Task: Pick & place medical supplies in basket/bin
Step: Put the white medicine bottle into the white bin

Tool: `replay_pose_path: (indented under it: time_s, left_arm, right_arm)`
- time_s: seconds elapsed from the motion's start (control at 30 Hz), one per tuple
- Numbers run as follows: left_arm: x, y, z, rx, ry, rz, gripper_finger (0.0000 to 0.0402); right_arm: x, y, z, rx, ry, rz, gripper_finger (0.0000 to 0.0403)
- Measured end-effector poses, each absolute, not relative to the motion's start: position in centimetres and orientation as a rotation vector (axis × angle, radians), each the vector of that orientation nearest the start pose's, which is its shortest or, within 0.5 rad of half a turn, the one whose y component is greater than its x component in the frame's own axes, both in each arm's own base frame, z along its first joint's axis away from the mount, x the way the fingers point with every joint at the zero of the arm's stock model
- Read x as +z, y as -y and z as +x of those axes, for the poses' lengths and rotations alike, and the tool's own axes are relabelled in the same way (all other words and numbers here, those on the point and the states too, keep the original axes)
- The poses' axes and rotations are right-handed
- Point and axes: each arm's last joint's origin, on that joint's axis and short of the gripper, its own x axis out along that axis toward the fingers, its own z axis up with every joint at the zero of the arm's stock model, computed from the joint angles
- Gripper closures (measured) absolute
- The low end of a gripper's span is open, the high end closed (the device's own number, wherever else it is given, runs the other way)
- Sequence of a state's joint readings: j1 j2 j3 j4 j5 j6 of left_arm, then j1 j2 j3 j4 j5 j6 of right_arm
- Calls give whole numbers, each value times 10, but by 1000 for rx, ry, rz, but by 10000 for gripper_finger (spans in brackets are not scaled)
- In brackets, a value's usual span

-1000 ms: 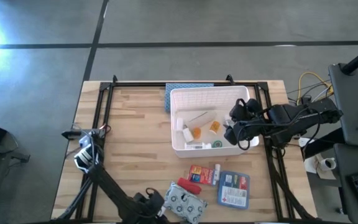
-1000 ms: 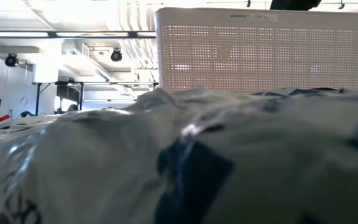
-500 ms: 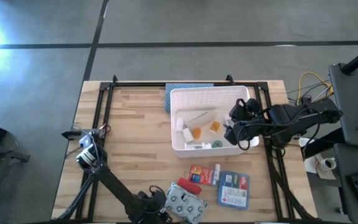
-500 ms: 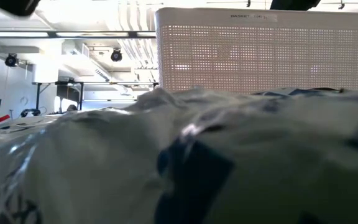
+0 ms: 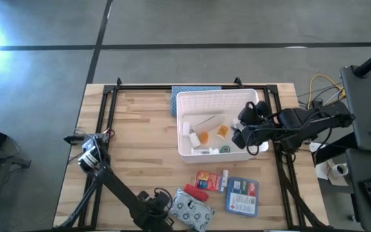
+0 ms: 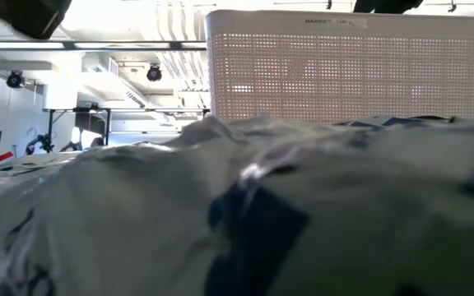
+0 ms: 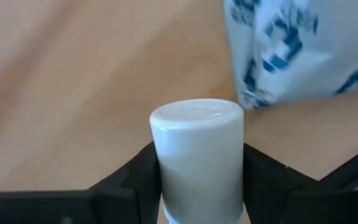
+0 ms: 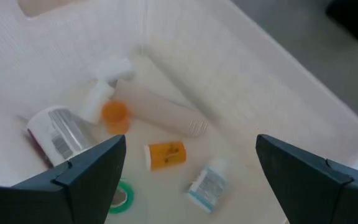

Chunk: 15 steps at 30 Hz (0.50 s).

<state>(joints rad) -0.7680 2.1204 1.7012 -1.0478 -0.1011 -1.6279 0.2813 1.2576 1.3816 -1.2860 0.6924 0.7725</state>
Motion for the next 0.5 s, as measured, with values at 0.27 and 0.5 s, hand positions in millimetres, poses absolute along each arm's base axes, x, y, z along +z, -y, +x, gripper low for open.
replay_pose_path:
  time_s: [0.27,0.5]
  left_arm:
    - [264,250,278,656,-1164,-703,241]
    - [360,196,249,669,-446,-691,241]
  right_arm:
    - [392,-48,193,-763,-552,92,51]
    - [403,-49,179,-790,-456,65,51]
